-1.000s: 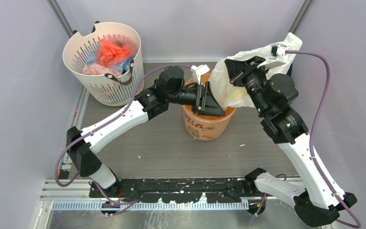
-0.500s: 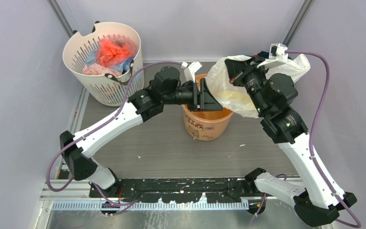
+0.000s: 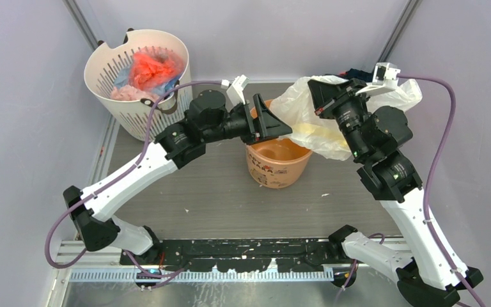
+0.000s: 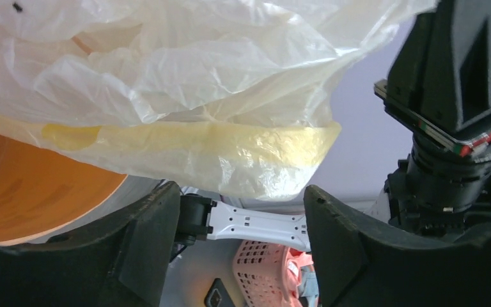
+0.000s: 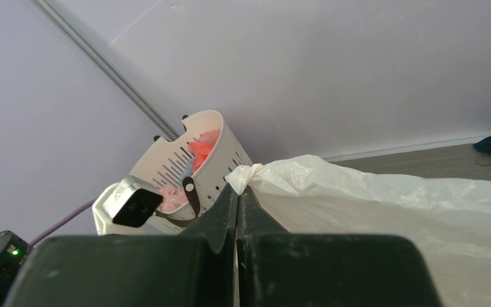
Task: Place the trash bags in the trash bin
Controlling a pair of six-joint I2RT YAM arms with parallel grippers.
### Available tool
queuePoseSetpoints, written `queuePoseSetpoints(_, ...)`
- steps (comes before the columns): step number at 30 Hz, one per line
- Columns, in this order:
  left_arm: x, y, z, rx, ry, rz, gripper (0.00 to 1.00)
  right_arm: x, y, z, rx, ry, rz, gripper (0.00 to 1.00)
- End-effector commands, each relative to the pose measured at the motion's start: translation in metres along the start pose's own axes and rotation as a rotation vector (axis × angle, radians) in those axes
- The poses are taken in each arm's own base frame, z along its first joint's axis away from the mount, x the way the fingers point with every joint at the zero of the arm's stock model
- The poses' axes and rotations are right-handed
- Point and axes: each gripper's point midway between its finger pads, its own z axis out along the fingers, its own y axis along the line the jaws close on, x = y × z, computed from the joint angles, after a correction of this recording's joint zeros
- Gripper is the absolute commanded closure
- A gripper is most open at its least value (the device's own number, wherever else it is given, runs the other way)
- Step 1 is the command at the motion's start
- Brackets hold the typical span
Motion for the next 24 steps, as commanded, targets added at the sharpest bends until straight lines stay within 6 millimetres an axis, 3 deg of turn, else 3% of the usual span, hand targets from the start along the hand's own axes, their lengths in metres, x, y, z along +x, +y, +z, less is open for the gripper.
queuePoseSetpoints(1, -0.004, -0.001, 0.009, 0.002, -0.014, -0.072, 0.22, -0.016, 0.010, -0.003, -0.037, -0.053, 0.029, 0.99)
queuePoseSetpoints(3, -0.002, 0.001, 0.008, -0.006, -0.014, -0.092, 0.02, -0.016, 0.009, -0.004, -0.035, -0.055, 0.028, 0.99)
queuePoseSetpoints(4, -0.002, 0.002, 0.006, -0.010, -0.019, -0.100, 0.01, -0.016, 0.009, -0.004, -0.033, -0.057, 0.027, 0.99)
queuePoseSetpoints(16, -0.017, 0.016, -0.010, -0.070, -0.166, -0.229, 0.00, -0.010, 0.007, -0.006, -0.043, -0.052, 0.038, 0.99)
queuePoseSetpoints(24, -0.031, 0.017, 0.007, -0.061, -0.213, -0.274, 0.00, -0.015, 0.007, -0.016, -0.051, -0.068, 0.040, 0.99)
